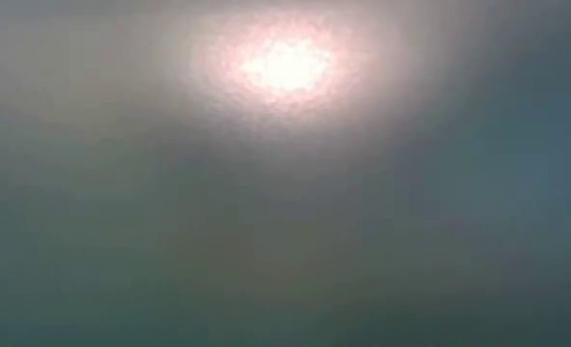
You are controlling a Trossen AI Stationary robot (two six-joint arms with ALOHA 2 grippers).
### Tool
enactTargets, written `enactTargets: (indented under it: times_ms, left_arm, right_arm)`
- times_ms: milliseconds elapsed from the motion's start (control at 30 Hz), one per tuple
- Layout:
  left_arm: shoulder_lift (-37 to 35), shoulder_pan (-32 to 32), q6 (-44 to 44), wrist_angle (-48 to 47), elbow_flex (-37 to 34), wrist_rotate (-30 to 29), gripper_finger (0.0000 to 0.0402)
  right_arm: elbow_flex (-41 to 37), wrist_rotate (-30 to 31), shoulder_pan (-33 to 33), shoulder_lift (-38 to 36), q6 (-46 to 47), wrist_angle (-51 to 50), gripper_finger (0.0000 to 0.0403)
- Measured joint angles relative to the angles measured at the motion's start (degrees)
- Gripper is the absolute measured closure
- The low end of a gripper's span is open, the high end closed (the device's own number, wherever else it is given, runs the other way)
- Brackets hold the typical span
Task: Pick & Place Kitchen Items
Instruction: Put the blue table knife into the green bin
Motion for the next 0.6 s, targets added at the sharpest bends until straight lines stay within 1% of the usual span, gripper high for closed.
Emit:
enactTargets:
  times_ms: [167,367,600]
  left_arm:
    - [4.71,0.08,-2.98,7.42,0.04,1.63,0.0251]
    - [10.85,-0.07,-8.67,16.54,0.15,1.95,0.0251]
    - [10.96,0.24,-9.94,15.9,0.22,0.92,0.0251]
  right_arm:
    - [0.0,-0.05,-0.94,5.57,-0.28,5.71,0.0131]
    - [0.06,-0.6,-1.2,6.89,-0.04,5.78,0.0131]
    - [0.07,-4.88,-1.18,6.89,-0.02,5.88,0.0131]
